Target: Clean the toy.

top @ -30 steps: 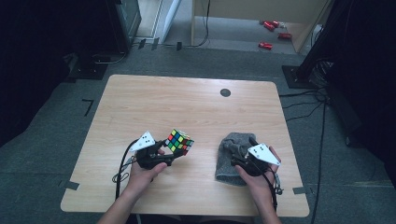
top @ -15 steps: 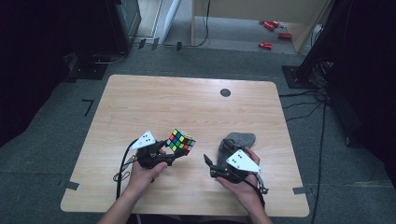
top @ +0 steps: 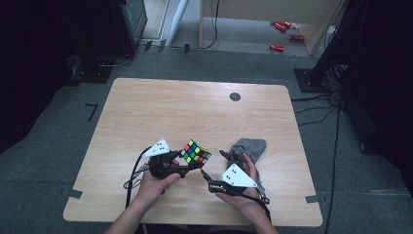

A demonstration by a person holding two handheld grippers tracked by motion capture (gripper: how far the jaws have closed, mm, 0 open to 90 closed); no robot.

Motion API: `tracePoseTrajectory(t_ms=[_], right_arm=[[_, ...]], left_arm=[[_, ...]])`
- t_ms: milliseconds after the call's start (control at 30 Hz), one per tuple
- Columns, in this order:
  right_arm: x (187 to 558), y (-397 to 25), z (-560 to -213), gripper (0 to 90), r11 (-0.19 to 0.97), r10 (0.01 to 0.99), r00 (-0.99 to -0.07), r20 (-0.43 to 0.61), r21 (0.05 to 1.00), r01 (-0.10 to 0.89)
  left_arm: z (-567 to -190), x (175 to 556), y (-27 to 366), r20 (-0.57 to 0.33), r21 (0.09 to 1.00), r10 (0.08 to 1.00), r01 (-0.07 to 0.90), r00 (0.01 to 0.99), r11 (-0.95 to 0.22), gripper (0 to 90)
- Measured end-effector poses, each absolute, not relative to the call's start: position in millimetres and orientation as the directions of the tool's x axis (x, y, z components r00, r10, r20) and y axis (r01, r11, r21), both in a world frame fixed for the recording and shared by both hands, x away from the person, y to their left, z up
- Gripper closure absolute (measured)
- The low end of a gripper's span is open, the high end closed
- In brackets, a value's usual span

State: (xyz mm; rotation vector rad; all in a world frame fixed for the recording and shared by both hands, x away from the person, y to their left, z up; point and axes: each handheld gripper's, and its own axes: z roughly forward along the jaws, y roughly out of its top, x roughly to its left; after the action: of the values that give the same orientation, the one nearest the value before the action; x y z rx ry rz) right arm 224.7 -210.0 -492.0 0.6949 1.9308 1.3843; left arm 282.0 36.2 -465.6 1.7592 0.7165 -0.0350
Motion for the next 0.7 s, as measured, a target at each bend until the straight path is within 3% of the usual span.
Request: tracePoseTrajectory(t_ms=[300,500,700], right_arm=[[220.0,-198.7,-496.3,19.9,0.355,0.701,-0.655,-0.281,0.935,-0.021],[216.2,-195.5,-496.9,32.3,0.397,0.682,-0.647,-0.342,0.915,-0.066],[217.2,-196.3,-498.2,34.2,0.391,0.681,-0.663,-0.312,0.92,-0.032]], left_arm=[[-468.4,277.2,22.1,-0.399,0.842,0.396,0.501,0.827,-0.198,34.6],[-471.4,280.2,18.5,-0.443,0.801,0.385,0.55,0.81,-0.234,34.5],[-472.6,283.8,20.7,-0.469,0.789,0.379,0.572,0.798,-0.226,31.3]])
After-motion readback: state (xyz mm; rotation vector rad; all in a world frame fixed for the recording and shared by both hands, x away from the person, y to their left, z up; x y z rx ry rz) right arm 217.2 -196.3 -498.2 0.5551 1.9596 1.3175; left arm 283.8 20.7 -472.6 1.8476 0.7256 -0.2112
